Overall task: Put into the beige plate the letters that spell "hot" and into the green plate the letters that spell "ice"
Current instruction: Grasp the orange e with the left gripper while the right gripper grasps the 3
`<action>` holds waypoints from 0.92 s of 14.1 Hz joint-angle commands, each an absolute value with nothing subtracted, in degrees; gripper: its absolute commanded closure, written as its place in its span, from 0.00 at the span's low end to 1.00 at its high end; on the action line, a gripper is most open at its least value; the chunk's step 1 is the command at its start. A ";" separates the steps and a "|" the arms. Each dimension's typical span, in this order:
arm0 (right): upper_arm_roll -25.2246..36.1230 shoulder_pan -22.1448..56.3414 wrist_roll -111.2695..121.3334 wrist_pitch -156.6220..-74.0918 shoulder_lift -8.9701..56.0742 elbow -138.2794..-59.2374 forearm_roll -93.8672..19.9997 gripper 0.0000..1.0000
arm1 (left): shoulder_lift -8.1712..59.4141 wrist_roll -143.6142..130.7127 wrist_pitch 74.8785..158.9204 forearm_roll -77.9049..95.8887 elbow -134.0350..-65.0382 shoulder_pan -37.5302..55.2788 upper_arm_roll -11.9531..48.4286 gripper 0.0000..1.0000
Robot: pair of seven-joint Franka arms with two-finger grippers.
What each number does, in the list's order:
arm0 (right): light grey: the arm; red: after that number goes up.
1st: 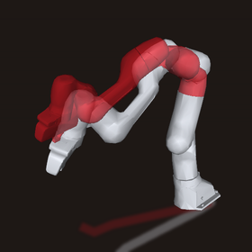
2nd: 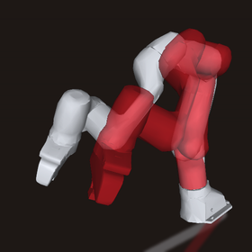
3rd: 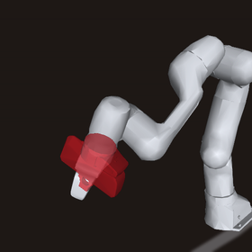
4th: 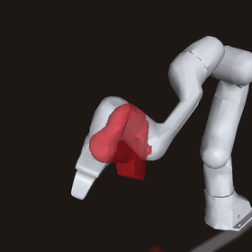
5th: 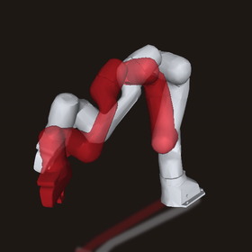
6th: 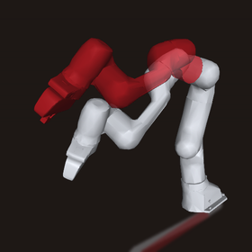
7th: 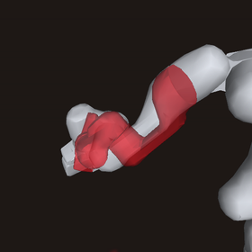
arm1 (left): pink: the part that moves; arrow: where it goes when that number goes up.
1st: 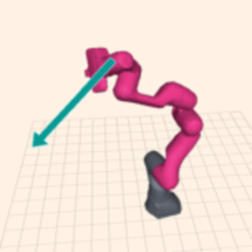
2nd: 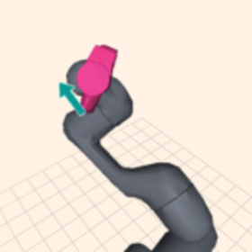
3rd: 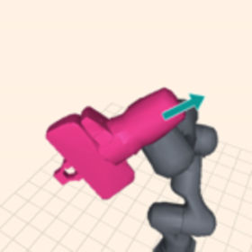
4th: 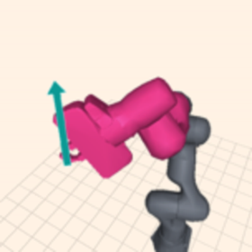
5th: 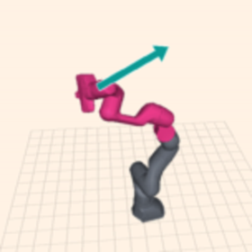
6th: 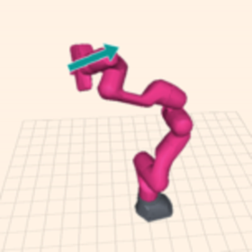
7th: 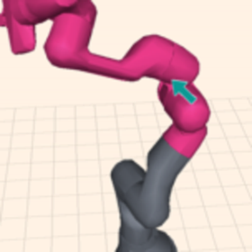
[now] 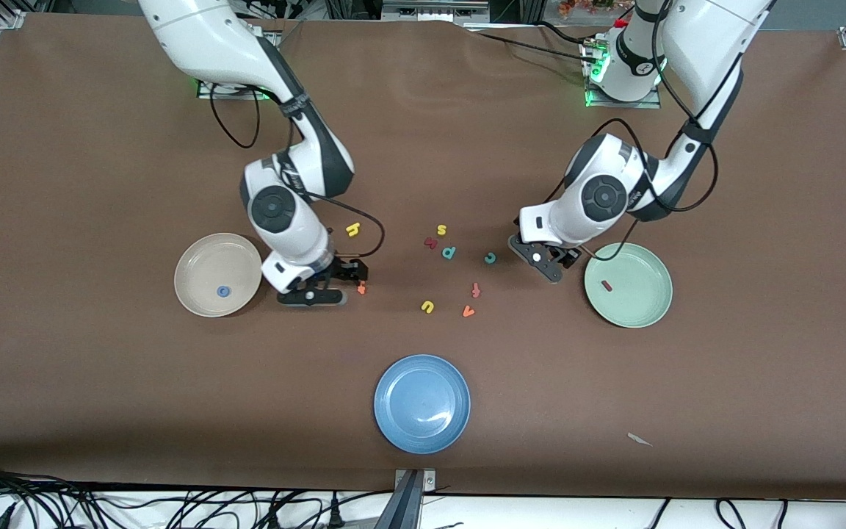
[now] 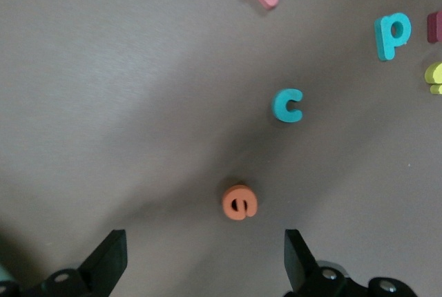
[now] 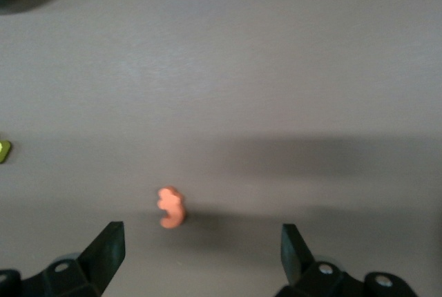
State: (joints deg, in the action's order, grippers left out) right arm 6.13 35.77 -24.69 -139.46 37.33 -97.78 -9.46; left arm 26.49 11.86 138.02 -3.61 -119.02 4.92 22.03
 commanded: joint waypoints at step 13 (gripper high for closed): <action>6.59 38.41 -28.56 -138.34 47.37 -87.71 -9.84 0.44 | 31.38 -0.53 147.39 -15.82 -120.94 6.33 22.15 0.66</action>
State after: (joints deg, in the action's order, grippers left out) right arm 6.25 37.88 -27.61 -139.16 46.29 -89.39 -9.46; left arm 31.44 1.22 146.87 -13.64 -120.80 6.53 21.91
